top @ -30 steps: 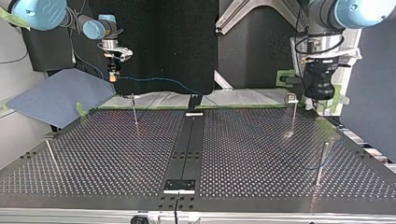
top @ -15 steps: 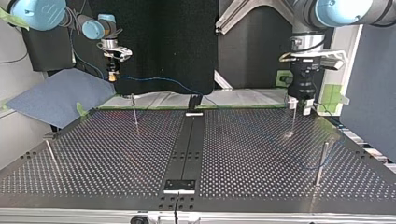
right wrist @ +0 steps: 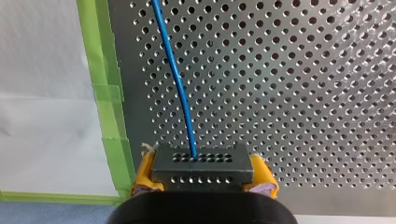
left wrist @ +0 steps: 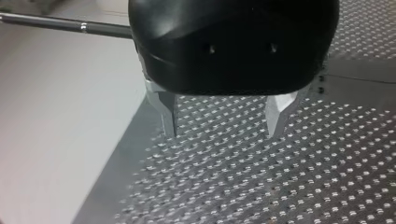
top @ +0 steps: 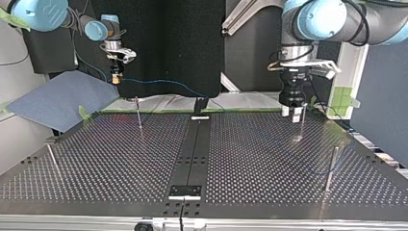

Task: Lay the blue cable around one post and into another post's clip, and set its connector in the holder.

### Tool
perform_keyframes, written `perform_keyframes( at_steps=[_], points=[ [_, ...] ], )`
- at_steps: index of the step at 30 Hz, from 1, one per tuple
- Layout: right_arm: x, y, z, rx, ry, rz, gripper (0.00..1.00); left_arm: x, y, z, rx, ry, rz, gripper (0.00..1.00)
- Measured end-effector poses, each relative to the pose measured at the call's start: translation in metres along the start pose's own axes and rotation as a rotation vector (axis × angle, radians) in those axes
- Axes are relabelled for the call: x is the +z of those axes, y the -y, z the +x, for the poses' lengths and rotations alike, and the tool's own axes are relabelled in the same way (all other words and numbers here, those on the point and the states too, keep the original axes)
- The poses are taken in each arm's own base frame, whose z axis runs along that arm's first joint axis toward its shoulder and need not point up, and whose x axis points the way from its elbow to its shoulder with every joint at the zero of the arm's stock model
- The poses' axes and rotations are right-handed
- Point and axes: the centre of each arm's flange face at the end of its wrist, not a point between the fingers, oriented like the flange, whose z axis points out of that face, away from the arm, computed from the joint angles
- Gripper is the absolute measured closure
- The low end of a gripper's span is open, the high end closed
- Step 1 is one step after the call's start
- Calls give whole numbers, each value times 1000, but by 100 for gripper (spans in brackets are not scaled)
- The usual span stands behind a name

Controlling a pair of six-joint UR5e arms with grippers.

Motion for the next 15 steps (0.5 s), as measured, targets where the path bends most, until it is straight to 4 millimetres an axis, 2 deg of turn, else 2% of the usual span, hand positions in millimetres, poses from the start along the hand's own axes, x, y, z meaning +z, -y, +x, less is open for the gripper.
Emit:
perform_keyframes(
  at_steps=[8, 15],
  points=[
    [0, 1, 0, 0, 0, 0, 100, -10, 19, 48, -18, -71, 89, 7],
    [0, -1, 0, 2, 2, -3, 100, -12, 38, 75, 8, -93, 152, 7]
  ],
)
